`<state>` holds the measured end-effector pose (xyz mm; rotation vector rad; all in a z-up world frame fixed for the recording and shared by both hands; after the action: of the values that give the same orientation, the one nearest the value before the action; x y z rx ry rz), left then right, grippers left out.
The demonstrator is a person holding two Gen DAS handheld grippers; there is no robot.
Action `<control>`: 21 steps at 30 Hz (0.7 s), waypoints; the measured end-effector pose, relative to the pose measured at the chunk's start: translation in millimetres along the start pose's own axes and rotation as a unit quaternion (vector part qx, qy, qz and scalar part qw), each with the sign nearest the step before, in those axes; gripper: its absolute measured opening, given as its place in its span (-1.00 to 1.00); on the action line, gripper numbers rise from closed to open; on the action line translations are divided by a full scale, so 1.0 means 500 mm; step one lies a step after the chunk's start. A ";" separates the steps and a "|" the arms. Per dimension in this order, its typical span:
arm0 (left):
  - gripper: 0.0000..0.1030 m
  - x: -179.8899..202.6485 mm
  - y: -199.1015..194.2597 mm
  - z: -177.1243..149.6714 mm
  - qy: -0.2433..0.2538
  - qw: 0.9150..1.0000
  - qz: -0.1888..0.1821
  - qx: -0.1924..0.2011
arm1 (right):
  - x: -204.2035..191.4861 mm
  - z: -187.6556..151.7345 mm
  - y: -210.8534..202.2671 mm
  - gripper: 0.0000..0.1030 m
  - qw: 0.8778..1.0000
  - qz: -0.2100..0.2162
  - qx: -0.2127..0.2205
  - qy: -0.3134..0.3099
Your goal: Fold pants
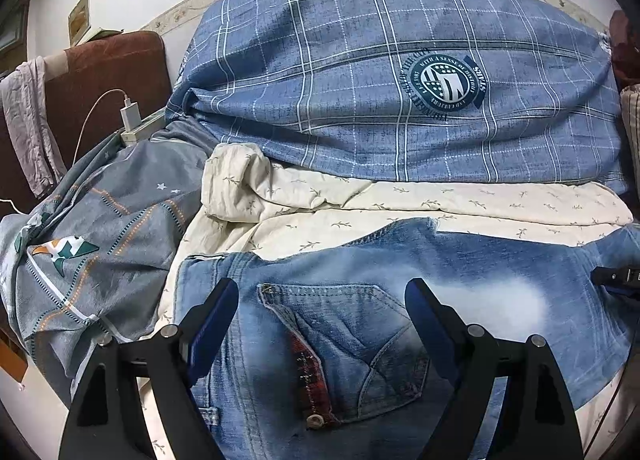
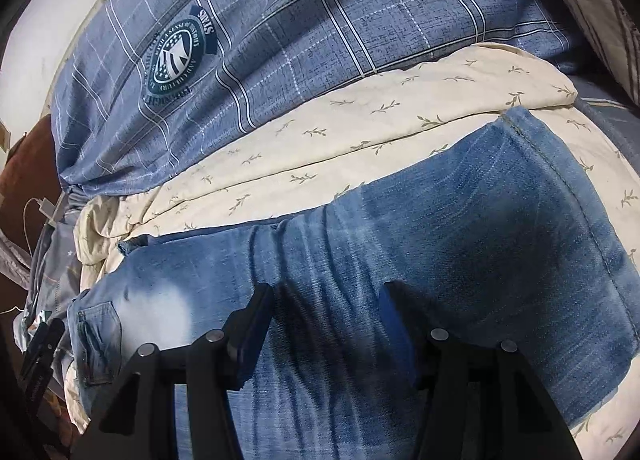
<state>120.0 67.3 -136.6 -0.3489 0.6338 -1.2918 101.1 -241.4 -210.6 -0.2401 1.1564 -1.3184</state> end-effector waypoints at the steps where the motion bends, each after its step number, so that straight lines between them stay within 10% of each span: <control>1: 0.68 -0.004 0.000 0.000 -0.002 1.000 0.000 0.000 | 0.000 0.000 0.000 0.14 1.000 0.000 0.000 0.000; 21: 0.68 -0.086 0.002 0.009 -0.039 0.999 0.027 0.008 | -0.004 -0.002 0.005 0.17 1.000 -0.013 -0.003 -0.013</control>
<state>117.5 108.4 -123.5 -0.3654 0.5640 -1.2243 102.5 -238.3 -211.7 -0.2763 1.1390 -1.3312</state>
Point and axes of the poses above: each gripper's, at about its wrist camera, not at the fingertips, and y roughly the way its jaws point, x to its right, z to its top, the point moved 10 cm from there along y, roughly the way its jaws point, and after that the axes turned 12 degrees about z, right-handed, at the moved point
